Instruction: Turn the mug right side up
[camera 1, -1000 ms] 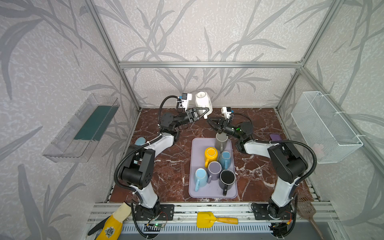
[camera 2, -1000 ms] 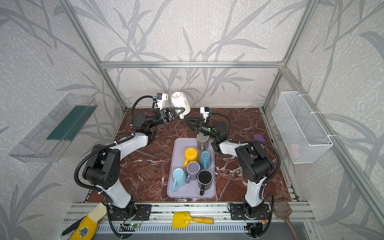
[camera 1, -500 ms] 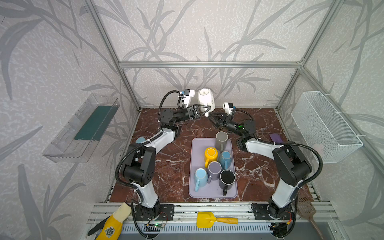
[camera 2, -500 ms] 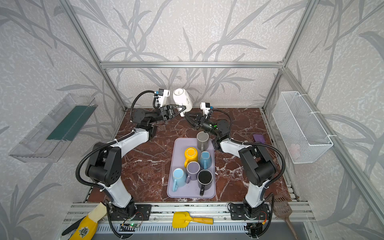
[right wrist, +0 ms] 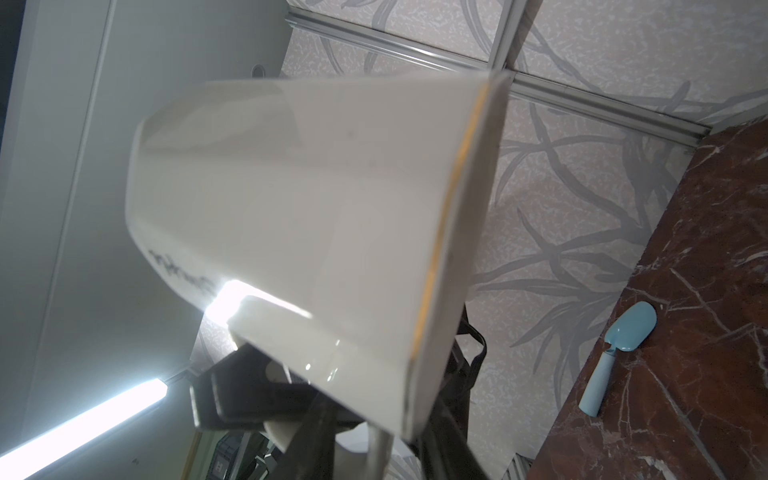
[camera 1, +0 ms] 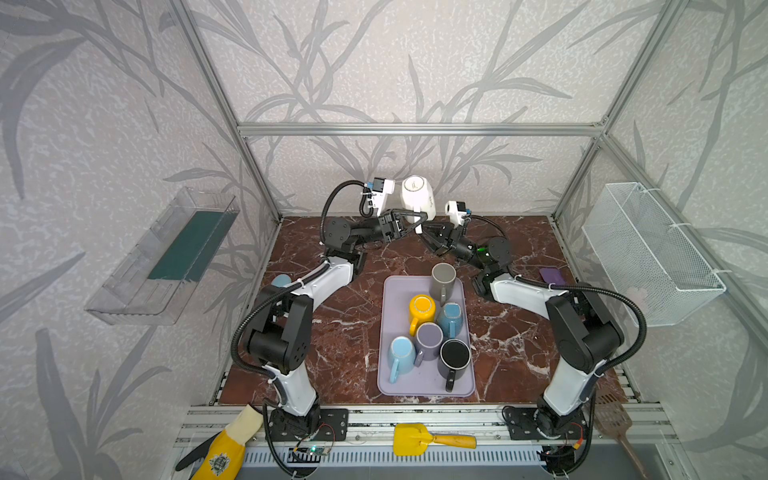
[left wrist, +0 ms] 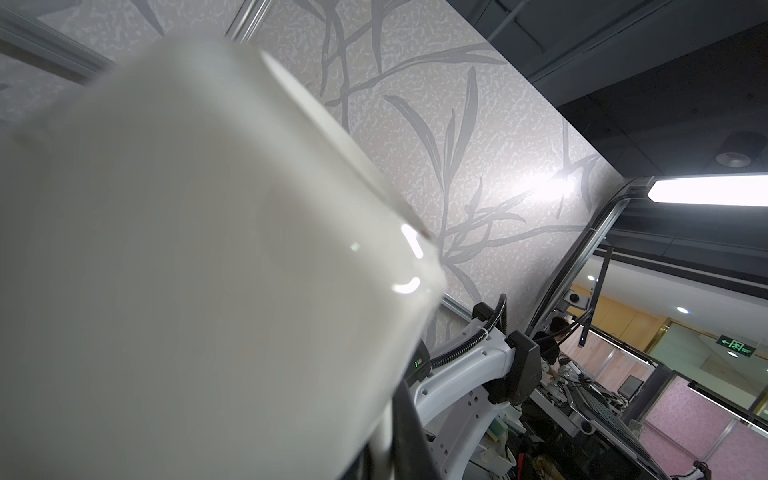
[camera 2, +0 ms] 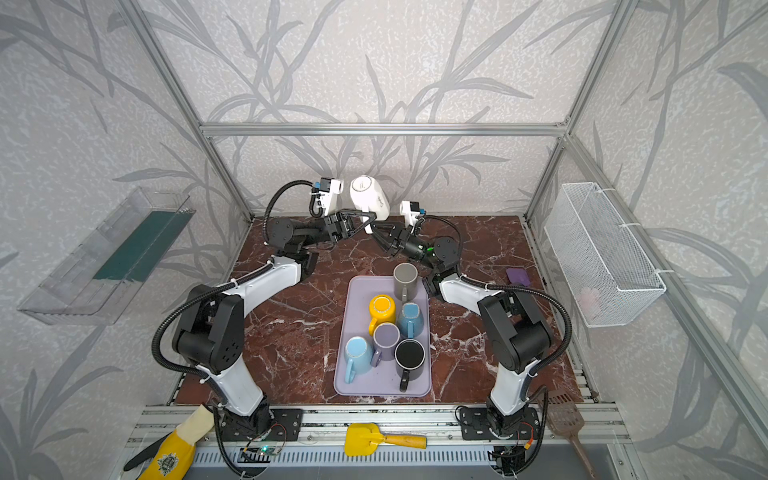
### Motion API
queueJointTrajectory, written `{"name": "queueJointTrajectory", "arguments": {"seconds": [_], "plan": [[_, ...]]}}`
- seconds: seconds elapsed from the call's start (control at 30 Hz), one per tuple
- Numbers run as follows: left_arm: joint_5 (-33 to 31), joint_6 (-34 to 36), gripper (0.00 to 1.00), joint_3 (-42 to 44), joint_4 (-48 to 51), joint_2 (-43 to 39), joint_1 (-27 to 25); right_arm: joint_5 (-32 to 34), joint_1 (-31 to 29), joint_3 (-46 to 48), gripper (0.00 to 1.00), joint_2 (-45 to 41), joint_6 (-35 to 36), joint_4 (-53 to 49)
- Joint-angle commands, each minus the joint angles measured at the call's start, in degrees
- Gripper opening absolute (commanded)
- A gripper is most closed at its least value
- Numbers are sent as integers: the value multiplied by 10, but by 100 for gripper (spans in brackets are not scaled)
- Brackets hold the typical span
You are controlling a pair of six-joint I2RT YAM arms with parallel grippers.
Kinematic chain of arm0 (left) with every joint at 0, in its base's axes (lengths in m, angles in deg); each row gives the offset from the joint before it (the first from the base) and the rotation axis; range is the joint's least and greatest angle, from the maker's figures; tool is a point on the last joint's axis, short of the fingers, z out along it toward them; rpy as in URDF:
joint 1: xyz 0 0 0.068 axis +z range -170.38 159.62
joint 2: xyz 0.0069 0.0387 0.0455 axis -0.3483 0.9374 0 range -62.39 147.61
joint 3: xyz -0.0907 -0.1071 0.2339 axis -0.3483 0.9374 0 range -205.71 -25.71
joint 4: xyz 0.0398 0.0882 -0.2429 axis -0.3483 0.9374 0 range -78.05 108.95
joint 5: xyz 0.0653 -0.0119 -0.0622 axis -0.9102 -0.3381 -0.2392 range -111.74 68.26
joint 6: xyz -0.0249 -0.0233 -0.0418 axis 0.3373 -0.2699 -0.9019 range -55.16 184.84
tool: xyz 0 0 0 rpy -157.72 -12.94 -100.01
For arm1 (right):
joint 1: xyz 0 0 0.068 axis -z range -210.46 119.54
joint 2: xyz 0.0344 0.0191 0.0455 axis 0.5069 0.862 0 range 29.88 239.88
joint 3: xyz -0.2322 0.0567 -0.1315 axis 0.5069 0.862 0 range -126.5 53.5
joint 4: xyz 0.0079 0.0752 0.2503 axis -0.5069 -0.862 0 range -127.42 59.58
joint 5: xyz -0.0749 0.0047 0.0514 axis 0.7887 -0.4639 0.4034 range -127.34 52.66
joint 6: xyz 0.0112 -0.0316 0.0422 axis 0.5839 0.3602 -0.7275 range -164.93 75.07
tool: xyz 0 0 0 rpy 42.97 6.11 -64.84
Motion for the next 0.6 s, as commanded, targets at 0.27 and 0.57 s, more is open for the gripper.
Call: {"name": "queueJointTrajectory", "arguments": {"seconds": [0.27,0.57], "plan": [[-2,-1,0,-8,-55,-17,-12,-1,-10,-12,3,-26,23,26],[23,-33,11,-3,-56,-3,-8,-23,-10,-15,0,-17,51,-5]]}}
